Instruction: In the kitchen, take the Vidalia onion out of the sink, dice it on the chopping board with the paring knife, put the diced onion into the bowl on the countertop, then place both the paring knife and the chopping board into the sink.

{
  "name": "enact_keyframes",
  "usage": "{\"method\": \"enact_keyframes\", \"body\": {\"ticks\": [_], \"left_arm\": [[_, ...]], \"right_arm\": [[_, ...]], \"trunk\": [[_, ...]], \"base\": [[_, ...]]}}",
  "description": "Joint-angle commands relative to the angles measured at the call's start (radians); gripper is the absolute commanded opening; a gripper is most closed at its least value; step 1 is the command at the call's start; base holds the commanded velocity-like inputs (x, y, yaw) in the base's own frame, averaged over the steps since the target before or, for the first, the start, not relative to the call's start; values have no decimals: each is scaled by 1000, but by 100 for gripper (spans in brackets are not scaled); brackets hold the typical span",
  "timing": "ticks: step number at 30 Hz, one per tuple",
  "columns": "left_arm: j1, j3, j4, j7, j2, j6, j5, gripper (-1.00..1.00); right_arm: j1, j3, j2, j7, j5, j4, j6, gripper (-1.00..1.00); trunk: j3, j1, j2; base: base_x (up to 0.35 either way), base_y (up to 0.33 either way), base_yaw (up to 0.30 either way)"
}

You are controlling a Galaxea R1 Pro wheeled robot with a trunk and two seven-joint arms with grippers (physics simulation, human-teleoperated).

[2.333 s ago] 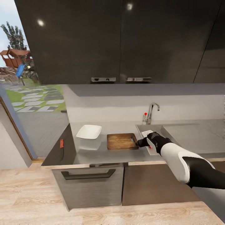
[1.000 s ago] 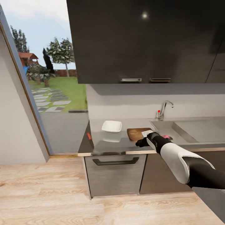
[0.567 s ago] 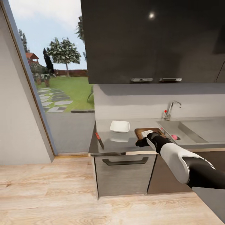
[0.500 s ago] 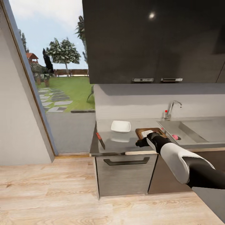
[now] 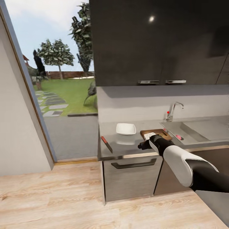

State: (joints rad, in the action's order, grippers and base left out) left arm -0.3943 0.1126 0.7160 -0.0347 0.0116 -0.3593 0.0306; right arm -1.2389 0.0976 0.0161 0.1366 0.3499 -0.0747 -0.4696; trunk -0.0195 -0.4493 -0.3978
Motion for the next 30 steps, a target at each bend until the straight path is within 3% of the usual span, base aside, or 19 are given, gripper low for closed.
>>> {"method": "enact_keyframes", "body": {"ticks": [1, 30], "left_arm": [[0, 2, 0, -4, 1, -1, 3, 100], [0, 2, -3, -4, 1, -1, 3, 100]], "right_arm": [[-1, 8, 1, 4, 11, -2, -6, 100], [-1, 8, 1, 4, 11, -2, -6, 100]], "trunk": [[-1, -1, -2], [13, -1, -2]], "base": [[0, 302, -102], [0, 302, -58]]}}
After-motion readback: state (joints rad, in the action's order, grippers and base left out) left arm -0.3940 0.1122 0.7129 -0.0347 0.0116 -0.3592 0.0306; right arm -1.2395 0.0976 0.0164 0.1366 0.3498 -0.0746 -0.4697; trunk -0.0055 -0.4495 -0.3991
